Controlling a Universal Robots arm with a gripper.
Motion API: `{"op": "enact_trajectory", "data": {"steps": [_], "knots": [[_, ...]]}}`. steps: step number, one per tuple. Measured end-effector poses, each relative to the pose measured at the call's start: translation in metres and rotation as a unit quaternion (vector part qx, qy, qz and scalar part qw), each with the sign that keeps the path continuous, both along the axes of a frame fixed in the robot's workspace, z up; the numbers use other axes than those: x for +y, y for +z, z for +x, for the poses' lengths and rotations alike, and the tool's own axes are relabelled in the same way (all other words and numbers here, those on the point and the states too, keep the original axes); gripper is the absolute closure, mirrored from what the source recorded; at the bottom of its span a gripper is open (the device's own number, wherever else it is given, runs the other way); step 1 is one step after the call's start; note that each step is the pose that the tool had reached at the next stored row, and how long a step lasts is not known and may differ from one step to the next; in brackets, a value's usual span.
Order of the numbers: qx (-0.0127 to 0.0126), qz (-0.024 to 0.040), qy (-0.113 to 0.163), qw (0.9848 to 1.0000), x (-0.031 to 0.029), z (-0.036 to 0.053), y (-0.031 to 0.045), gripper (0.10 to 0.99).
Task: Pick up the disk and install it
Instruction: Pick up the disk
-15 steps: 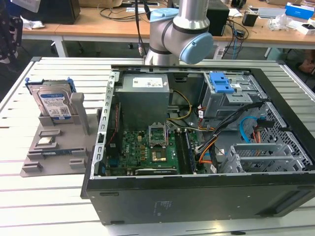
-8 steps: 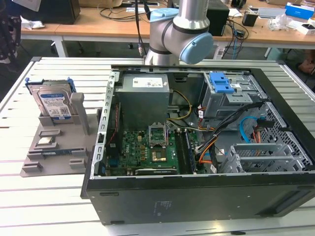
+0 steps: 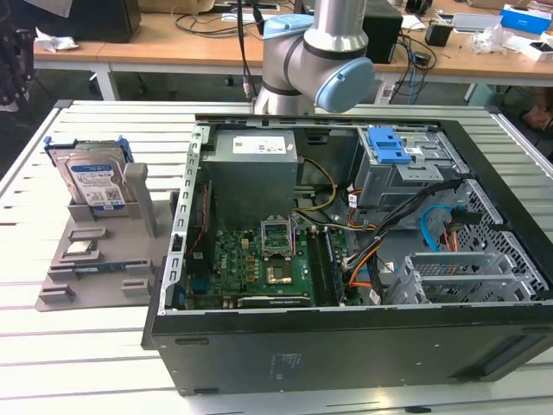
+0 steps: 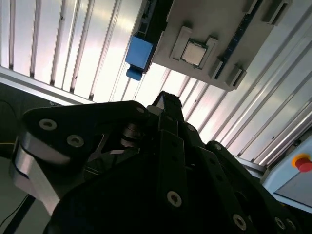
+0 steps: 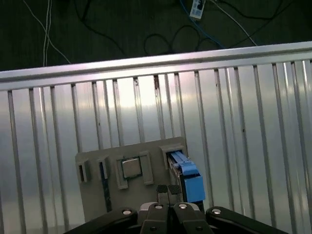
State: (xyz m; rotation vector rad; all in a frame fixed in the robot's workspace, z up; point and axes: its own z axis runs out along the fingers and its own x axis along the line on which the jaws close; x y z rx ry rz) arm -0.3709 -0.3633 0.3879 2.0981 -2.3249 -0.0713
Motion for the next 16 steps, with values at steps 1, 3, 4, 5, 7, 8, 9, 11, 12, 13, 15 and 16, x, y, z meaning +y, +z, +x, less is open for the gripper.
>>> {"op": "enact_trajectory", "data": {"steps": [1,3,4,5,7,8,9,11,12,13,15,16], "knots": [[0.0,0.0,0.003,1.0,0.0,0.0,0.0,0.98],[0.0,0.0,0.011,0.9999,0.0,0.0,0.0,0.98],[0.0,0.0,0.015,0.9999,0.0,0.0,0.0,0.98],[0.0,0.0,0.018,0.9998,0.0,0.0,0.0,0.98],[0.0,0.0,0.028,0.9996,0.0,0.0,0.0,0.98],[0.0,0.0,0.032,0.9995,0.0,0.0,0.0,0.98],[0.0,0.0,0.039,0.9992,0.0,0.0,0.0,0.98],[0.0,0.0,0.045,0.999,0.0,0.0,0.0,0.98],[0.0,0.0,0.045,0.999,0.0,0.0,0.0,0.98],[0.0,0.0,0.045,0.999,0.0,0.0,0.0,0.98],[0.0,0.0,0.045,0.999,0.0,0.0,0.0,0.98],[0.0,0.0,0.045,0.999,0.0,0.0,0.0,0.973]]}}
